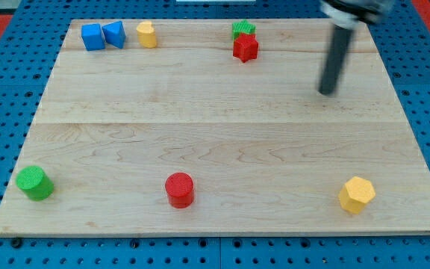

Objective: Push the yellow hexagon towards the center

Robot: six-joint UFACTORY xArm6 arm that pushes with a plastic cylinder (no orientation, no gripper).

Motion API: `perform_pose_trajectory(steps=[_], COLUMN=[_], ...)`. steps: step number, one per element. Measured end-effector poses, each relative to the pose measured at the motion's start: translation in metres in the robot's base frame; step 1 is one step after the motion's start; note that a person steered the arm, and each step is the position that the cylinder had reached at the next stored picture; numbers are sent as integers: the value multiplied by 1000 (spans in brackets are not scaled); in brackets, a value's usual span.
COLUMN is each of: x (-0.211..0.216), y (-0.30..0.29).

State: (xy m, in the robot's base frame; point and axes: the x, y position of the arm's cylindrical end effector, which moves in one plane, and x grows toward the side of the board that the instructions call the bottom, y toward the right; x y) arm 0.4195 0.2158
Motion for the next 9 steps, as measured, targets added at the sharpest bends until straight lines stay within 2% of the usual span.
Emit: perform_pose_trajectory(steps=[1, 2, 6, 8, 9], x=[104, 168, 121, 60, 74], y=[40, 16, -174, -308, -340])
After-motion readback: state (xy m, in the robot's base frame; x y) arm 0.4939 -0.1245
